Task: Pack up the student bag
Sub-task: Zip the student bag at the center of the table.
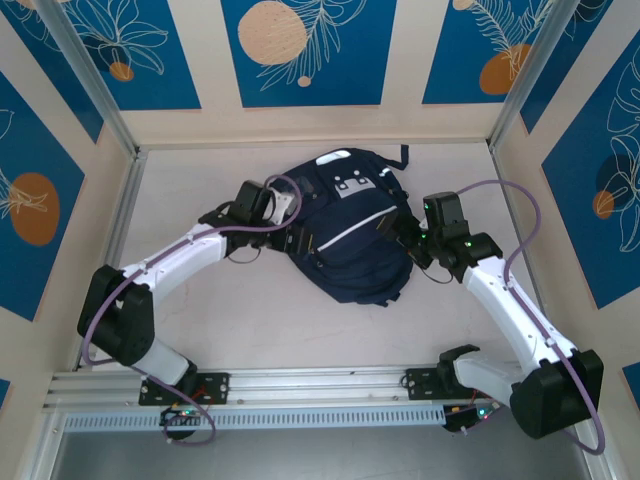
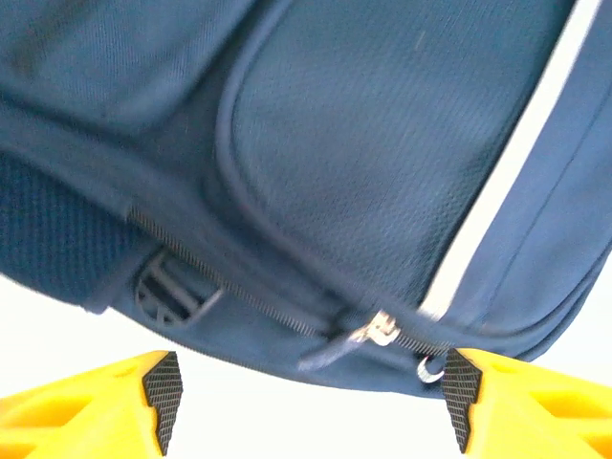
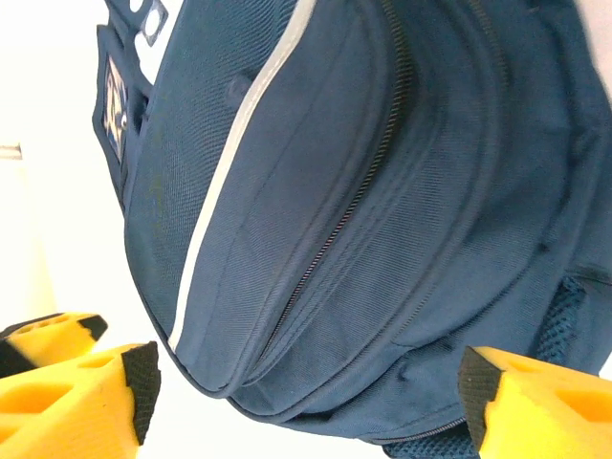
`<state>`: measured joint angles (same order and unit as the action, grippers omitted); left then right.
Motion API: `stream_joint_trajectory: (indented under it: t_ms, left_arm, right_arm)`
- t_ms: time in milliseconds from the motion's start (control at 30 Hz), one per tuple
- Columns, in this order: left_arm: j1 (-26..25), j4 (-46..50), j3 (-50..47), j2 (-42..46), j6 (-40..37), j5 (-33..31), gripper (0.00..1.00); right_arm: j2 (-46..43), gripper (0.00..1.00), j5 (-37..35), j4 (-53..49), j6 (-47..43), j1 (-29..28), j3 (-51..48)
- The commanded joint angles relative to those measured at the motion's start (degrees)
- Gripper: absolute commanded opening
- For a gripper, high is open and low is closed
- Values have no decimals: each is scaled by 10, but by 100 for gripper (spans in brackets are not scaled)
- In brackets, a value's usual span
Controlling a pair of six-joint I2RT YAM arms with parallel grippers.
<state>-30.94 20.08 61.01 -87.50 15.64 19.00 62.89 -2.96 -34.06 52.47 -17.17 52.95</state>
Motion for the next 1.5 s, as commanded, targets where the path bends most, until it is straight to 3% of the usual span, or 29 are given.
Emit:
stream_joint_trajectory:
  t_ms: [0, 267, 500, 1000, 1067, 1200, 1333, 1467]
  left_arm:
    - [2, -66, -32, 10, -39, 62, 73]
    - [2, -64, -14, -45, -85, 124, 58]
    - [1, -58, 3, -71, -114, 138, 54]
    - [-2, -58, -8, -77, -139, 144, 13]
    - [-3, -59, -10, -78, -137, 134, 15]
    - [-3, -59, -6, -87, -133, 122, 28]
    - [-3, -66, -4, -92, -131, 132, 27]
    - [-5, -74, -6, -94, -128, 142, 18]
  right_arm:
    - [23, 85, 19, 14, -36, -16, 28]
    - [73, 85, 17, 10, -39, -52, 54]
    - [89, 85, 18, 10, -33, -59, 58]
    - [99, 83, 15, 4, -32, -67, 59]
    - [101, 83, 16, 4, -30, -69, 61]
    - [106, 82, 15, 4, -28, -73, 63]
    - [110, 82, 14, 2, -28, -77, 64]
    - [116, 82, 14, 3, -22, -83, 64]
